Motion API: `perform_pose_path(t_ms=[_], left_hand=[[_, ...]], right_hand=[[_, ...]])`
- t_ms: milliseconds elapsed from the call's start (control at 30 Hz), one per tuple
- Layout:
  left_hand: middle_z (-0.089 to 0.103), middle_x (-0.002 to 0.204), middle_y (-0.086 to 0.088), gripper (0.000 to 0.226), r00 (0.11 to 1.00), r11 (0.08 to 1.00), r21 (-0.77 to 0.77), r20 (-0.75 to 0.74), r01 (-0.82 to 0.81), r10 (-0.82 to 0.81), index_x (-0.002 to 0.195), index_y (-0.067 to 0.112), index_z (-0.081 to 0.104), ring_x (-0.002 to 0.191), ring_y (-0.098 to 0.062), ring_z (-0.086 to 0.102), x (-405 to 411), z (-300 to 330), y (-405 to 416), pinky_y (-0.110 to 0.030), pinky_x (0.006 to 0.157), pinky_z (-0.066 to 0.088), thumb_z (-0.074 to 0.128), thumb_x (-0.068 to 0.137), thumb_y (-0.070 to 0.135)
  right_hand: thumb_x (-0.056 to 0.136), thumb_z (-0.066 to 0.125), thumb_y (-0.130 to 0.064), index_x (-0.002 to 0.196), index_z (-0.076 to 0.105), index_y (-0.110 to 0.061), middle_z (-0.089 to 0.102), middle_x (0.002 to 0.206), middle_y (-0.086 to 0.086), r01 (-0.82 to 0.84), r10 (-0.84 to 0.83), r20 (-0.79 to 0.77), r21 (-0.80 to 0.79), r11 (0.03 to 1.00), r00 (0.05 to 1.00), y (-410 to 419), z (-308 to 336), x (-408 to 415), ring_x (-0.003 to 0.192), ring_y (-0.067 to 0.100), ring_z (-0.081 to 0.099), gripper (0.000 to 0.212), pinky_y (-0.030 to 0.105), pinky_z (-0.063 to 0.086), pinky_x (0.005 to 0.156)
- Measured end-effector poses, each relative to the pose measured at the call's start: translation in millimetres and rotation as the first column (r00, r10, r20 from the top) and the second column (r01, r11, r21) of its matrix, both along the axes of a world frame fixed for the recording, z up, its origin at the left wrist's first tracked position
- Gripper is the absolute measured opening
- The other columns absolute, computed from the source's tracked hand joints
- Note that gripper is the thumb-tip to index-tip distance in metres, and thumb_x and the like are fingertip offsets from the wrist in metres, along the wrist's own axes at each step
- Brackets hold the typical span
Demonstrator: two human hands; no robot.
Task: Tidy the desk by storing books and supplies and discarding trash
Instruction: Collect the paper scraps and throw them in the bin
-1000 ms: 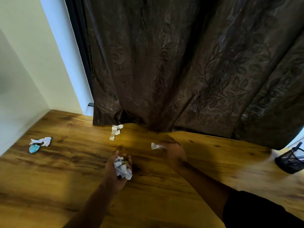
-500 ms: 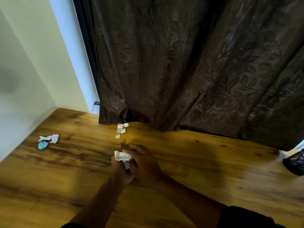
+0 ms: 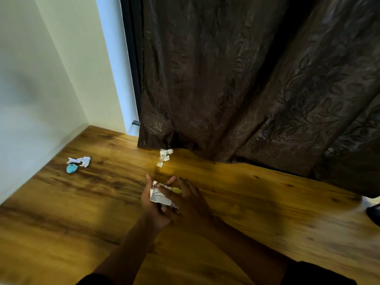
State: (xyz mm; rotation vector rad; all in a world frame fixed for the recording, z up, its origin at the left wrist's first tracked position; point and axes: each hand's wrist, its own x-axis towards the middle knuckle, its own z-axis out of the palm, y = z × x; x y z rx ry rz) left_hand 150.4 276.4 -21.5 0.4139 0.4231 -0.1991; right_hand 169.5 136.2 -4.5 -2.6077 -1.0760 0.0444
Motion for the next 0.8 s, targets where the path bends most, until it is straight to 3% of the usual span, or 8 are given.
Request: perform_pose_path(t_ms=[100,233,333,400,467,600,667,800], left_hand=[[0.058,0.143,-0.021,0.094,0.999,0.999,0.001,0.037,-0.033,0.033,0.141,0.008,0.056,0.134,-0.043,0.053,-3,-2,1,-0.054,0.107,0.047,0.051,0.082,0.082],[0.067,0.119,-0.020,0.044,0.994,0.995,0.067,0.087,-0.075,0.069,0.121,0.005,0.065,0.103,-0.036,0.068,-8,0,2,-0.047,0.085,0.059,0.050,0.100,0.041],[0.070,0.090,-0.019,0.044,0.991,0.990,0.078,0.062,-0.119,0.115,0.093,0.003,0.076,0.076,-0.033,0.071,-10,-9,5,-0.044,0.066,0.061,0.037,0.103,0.017],[0.072,0.086,-0.020,0.049,0.987,0.987,0.052,0.044,-0.155,0.153,0.085,0.001,0.077,0.075,-0.036,0.072,-12,-15,10,-0.048,0.068,0.062,0.033,0.103,0.014],[0.071,0.102,-0.024,0.035,0.991,0.991,0.025,0.040,-0.131,0.130,0.102,0.000,0.075,0.090,-0.040,0.071,-13,-16,16,-0.052,0.082,0.060,0.042,0.096,0.013],[0.073,0.097,-0.021,0.033,0.992,0.993,0.012,0.064,-0.114,0.113,0.113,-0.003,0.071,0.082,-0.036,0.075,-17,-7,24,-0.046,0.066,0.062,0.062,0.086,0.013],[0.072,0.092,-0.019,0.042,0.992,0.993,0.010,0.033,-0.118,0.118,0.125,-0.005,0.060,0.084,-0.038,0.073,-16,-8,27,-0.051,0.068,0.062,0.064,0.086,0.011],[0.070,0.089,-0.023,0.025,0.994,0.994,0.011,-0.014,-0.106,0.106,0.103,-0.007,0.065,0.083,-0.045,0.073,-12,-12,36,-0.064,0.091,0.054,0.054,0.090,0.012]], right_hand=[[0.096,0.046,-0.057,0.155,0.009,-0.057,0.017,0.165,0.004,0.010,-0.012,-0.035,-0.043,0.999,0.999,0,2,2,0.152,0.032,0.017,0.070,0.052,0.030,0.116],[0.089,0.057,-0.047,0.158,0.002,-0.050,0.016,0.167,-0.006,-0.003,0.004,-0.170,0.009,1.000,0.985,5,10,4,0.154,0.024,0.014,0.088,0.051,0.027,0.121],[0.086,0.063,-0.044,0.158,-0.007,-0.047,0.025,0.166,-0.002,0.041,0.012,-0.339,0.150,0.988,0.941,7,21,6,0.149,0.022,0.031,0.100,0.049,0.036,0.117],[0.085,0.066,-0.037,0.155,-0.006,-0.054,0.038,0.159,0.003,0.104,0.005,-0.482,0.200,0.974,0.876,3,33,9,0.137,0.026,0.049,0.103,0.050,0.048,0.108],[0.083,0.066,-0.038,0.154,0.002,-0.058,0.050,0.151,0.001,0.155,-0.015,-0.527,0.222,0.963,0.850,1,40,14,0.127,0.024,0.058,0.098,0.048,0.053,0.102],[0.086,0.063,-0.030,0.150,0.028,-0.054,0.058,0.144,-0.003,0.162,-0.068,-0.422,0.190,0.968,0.904,-1,30,29,0.128,0.017,0.058,0.077,0.042,0.051,0.104],[0.088,0.067,-0.018,0.143,0.044,-0.046,0.066,0.134,-0.009,0.183,-0.090,-0.368,0.226,0.957,0.925,0,26,34,0.122,0.011,0.061,0.066,0.037,0.052,0.103],[0.085,0.066,0.000,0.124,0.067,-0.030,0.074,0.116,-0.010,0.264,-0.169,-0.250,0.422,0.867,0.953,8,33,39,0.108,0.004,0.068,0.050,0.026,0.055,0.094]])
